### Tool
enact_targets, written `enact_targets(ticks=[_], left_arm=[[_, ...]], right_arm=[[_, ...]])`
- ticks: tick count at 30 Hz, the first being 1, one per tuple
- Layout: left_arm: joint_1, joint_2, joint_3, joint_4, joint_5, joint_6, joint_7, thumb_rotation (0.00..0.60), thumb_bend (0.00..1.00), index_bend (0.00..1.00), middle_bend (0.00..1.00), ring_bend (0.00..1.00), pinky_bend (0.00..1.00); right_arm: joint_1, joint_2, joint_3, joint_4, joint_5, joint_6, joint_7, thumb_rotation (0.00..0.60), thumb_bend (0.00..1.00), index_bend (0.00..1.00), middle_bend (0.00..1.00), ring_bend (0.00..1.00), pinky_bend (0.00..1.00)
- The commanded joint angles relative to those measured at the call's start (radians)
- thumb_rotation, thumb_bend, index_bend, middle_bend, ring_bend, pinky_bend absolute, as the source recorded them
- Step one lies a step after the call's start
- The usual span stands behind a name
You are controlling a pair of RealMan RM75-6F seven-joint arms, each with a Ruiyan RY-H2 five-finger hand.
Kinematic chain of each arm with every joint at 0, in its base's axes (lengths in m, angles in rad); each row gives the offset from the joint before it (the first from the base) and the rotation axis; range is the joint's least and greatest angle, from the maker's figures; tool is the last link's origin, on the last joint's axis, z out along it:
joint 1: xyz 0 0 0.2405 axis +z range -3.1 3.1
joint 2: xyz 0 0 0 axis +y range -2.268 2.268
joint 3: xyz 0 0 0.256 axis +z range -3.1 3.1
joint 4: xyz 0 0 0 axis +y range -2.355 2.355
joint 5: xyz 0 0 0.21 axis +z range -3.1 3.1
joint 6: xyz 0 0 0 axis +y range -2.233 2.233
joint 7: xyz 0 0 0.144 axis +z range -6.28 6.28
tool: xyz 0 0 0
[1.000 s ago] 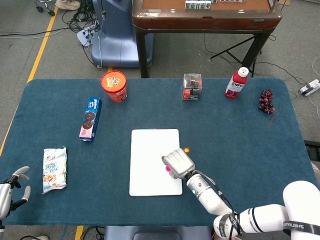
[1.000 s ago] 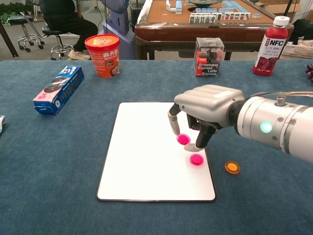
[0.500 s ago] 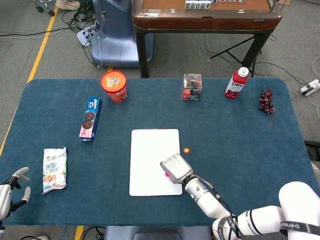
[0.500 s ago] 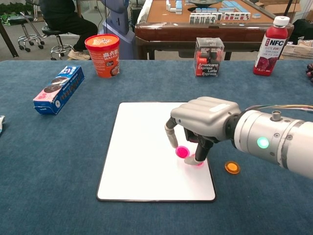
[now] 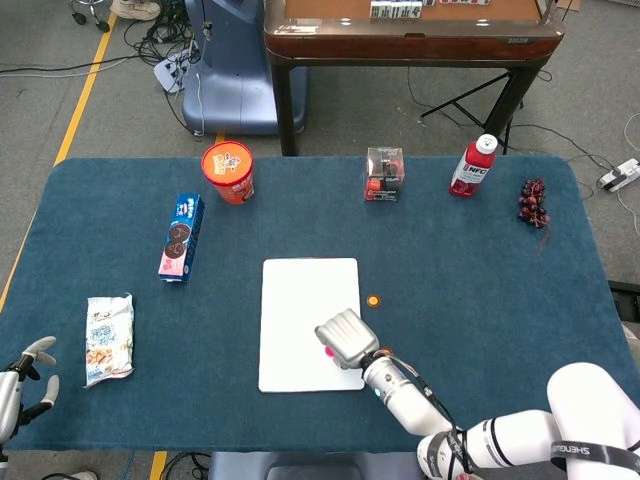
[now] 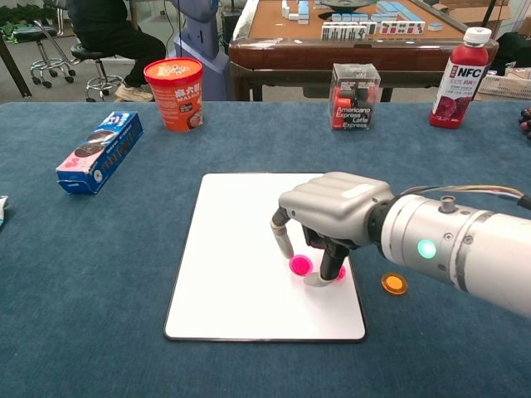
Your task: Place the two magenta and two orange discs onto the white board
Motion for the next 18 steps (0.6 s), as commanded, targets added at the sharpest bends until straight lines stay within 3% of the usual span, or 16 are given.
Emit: enact_targets(ticks=[1,9,18], left_arm=[[0.001,-0.001,0.001,0.001,0.0,-0.001,-0.001,0.6,0.47,0.27,0.43,0.51,0.66],[0.003,-0.004,0.002,0.007,-0.001,-0.002,-0.004,0.6,0.47,0.27,0.43,0.51,0.66],[0.003,0.005,-0.003,0.002,-0.001,0.004,-0.007,0.6,0.47,0.27,0.43,0.51,0.66]], right_arm=[[0.007,-0.01,0.006,0.011,0.008,-0.006,-0.002,0.6,0.21,0.53,1.0,1.0,1.0],[0.013,-0.02,0.015,0.019,0.002,-0.005,0.006,0.6,0.01,0.45,1.0,1.0,1.0],[0.006,0.001,0.016,0.006,-0.008,0.007,0.017,0.6,0.0,0.44,1.0,1.0,1.0]])
